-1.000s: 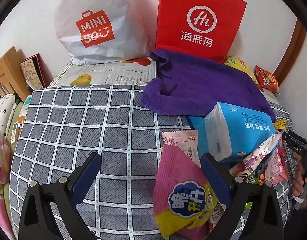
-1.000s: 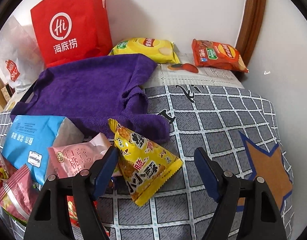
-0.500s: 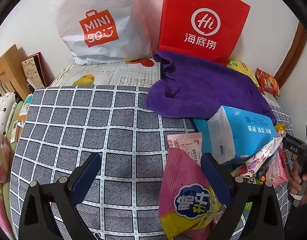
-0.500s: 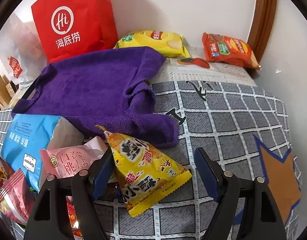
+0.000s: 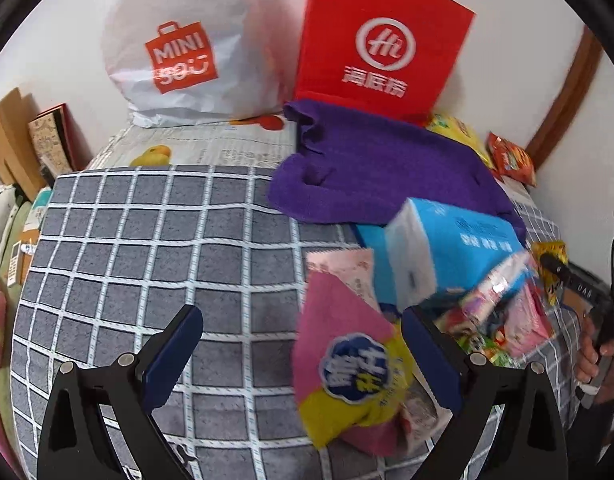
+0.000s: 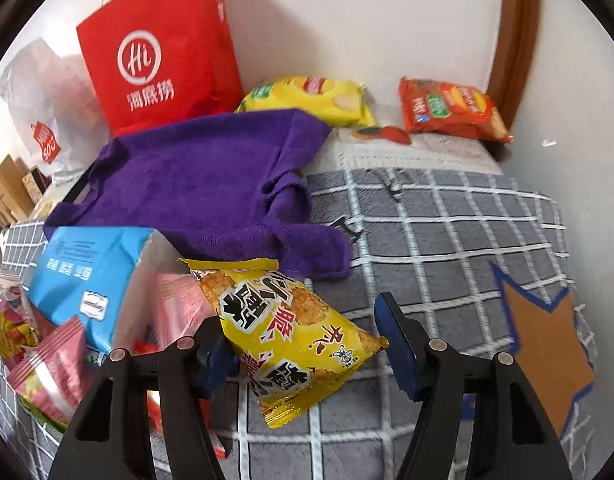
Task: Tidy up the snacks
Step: 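Grasp the pink-yellow chip bag with the left tool while the right tool grasps the yellow triangular snack bag, then carry both held snack bags up onto the purple towel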
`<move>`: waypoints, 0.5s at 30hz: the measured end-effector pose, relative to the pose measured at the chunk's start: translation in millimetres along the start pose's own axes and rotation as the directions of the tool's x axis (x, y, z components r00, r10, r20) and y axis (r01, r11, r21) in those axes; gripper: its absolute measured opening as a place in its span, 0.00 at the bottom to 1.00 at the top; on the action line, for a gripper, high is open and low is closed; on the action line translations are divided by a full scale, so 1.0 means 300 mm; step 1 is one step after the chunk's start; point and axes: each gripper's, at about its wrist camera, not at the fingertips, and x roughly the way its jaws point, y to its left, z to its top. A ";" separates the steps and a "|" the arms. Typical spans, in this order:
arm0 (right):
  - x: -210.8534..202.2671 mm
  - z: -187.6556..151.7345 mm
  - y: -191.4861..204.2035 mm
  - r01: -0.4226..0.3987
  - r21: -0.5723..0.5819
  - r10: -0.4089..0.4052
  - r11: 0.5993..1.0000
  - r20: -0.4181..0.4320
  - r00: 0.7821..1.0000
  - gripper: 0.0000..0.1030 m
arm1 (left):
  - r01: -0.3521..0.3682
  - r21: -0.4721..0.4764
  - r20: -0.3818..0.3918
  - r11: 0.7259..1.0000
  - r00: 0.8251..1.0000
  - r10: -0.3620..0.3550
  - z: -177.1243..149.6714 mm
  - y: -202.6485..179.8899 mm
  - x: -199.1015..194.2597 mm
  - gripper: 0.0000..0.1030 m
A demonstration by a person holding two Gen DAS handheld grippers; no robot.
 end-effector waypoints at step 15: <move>-0.291 -0.146 -0.002 0.093 0.013 -0.094 0.996 0.062 0.994 0.63 | 0.023 0.073 -0.091 0.997 0.996 -0.016 -0.088 -0.074 0.064 0.97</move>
